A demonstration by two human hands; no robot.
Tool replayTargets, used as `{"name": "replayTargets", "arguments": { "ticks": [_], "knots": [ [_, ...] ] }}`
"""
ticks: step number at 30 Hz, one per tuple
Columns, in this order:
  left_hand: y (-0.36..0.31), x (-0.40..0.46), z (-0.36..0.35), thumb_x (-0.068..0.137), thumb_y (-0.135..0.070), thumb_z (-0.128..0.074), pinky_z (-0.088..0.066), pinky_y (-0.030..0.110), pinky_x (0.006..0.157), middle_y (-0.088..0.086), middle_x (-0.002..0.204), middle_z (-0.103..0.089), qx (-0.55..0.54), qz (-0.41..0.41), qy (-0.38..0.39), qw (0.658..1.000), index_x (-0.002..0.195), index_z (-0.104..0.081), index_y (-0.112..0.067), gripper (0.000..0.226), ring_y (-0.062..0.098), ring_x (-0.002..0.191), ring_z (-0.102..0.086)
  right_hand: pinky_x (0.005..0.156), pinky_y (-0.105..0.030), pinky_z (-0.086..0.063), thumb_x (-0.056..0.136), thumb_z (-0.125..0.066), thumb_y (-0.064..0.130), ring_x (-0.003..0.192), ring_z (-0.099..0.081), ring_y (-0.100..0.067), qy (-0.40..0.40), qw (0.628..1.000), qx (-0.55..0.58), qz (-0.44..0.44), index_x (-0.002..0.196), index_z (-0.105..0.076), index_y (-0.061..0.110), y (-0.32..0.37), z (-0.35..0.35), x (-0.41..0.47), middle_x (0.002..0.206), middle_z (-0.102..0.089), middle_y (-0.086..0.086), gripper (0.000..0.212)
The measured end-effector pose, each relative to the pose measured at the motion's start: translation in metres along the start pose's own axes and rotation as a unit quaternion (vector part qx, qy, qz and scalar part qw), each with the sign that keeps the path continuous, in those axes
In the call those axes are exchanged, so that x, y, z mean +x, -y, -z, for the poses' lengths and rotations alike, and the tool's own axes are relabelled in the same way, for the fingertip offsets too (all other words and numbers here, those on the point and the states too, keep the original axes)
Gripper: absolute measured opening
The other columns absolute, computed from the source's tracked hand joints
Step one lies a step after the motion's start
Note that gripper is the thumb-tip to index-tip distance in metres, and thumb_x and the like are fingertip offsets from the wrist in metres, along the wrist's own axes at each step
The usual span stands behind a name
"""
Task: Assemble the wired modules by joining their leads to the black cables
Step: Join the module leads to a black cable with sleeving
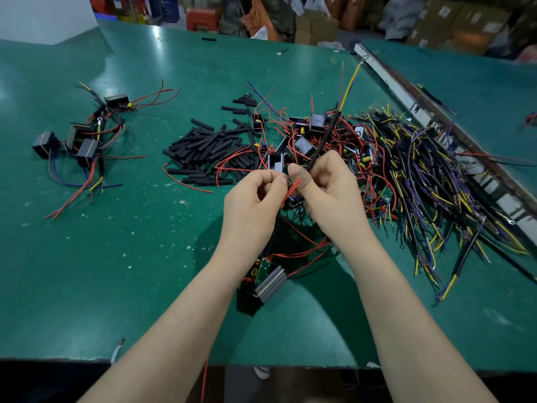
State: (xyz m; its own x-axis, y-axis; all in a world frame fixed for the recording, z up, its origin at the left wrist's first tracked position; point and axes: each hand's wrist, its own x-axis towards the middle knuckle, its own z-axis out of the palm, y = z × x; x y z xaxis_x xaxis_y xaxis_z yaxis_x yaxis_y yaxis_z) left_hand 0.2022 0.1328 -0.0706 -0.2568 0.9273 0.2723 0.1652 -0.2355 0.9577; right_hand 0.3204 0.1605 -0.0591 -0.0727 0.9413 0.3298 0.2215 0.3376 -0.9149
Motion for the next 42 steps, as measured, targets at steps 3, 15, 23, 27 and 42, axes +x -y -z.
{"name": "replayTargets", "arguments": {
  "ticks": [3, 15, 23, 27, 42],
  "knots": [
    [0.001, 0.000, -0.001, 0.092, -0.020, -0.057, -0.037, 0.011, 0.056, -0.010, 0.059, -0.053, -0.001, 0.009, -0.007, 1.000, 0.077, -0.064, -0.022, 0.017, 0.002, 0.057, -0.045, 0.040, -0.024, -0.030, 0.092, -0.062, 0.025, 0.040, -0.034, -0.014, 0.000, 0.997, 0.072, -0.033, 0.074, -0.040, 0.015, 0.003, -0.001, -0.001, 0.053, -0.049, -0.003, 0.030],
    [0.002, 0.001, -0.004, 0.090, -0.018, -0.062, -0.044, 0.010, 0.066, -0.014, 0.065, -0.064, -0.112, 0.101, -0.007, 0.989, 0.070, -0.068, -0.023, 0.021, -0.001, 0.066, -0.056, 0.042, -0.013, -0.033, 0.097, -0.054, 0.017, 0.045, -0.042, -0.009, 0.098, 0.992, 0.075, -0.024, 0.091, -0.050, 0.016, 0.006, 0.009, 0.001, 0.062, -0.061, 0.003, 0.007],
    [0.007, 0.003, -0.001, 0.087, -0.025, -0.065, -0.030, 0.023, 0.053, -0.012, 0.043, -0.039, 0.071, 0.042, 0.017, 0.996, 0.070, -0.064, -0.018, 0.018, 0.005, 0.048, -0.035, 0.052, -0.018, -0.037, 0.098, -0.053, 0.020, 0.050, -0.044, -0.005, 0.127, 0.991, -0.013, 0.041, 0.094, -0.051, 0.020, -0.002, 0.013, 0.000, 0.059, -0.056, 0.001, 0.005],
    [0.004, 0.002, 0.001, 0.085, -0.022, -0.062, -0.032, 0.008, 0.052, -0.017, 0.044, -0.049, 0.148, 0.023, 0.035, 0.988, 0.060, -0.053, -0.030, 0.028, -0.007, 0.051, -0.045, 0.050, -0.022, -0.032, 0.097, -0.054, 0.030, 0.050, -0.035, -0.006, 0.116, 0.983, -0.111, 0.085, 0.091, -0.049, 0.032, -0.007, 0.013, -0.001, 0.056, -0.056, 0.014, 0.009],
    [-0.002, -0.001, 0.001, 0.089, -0.014, -0.063, -0.037, 0.022, 0.060, -0.003, 0.066, -0.056, 0.017, 0.036, 0.205, 0.978, 0.073, -0.065, -0.027, 0.021, 0.007, 0.062, -0.045, 0.043, -0.017, -0.027, 0.084, -0.070, 0.034, 0.039, -0.032, -0.003, 0.033, 0.990, 0.090, -0.102, 0.072, -0.064, 0.015, 0.006, 0.015, 0.004, 0.044, -0.039, 0.010, 0.023]
  ]
}}
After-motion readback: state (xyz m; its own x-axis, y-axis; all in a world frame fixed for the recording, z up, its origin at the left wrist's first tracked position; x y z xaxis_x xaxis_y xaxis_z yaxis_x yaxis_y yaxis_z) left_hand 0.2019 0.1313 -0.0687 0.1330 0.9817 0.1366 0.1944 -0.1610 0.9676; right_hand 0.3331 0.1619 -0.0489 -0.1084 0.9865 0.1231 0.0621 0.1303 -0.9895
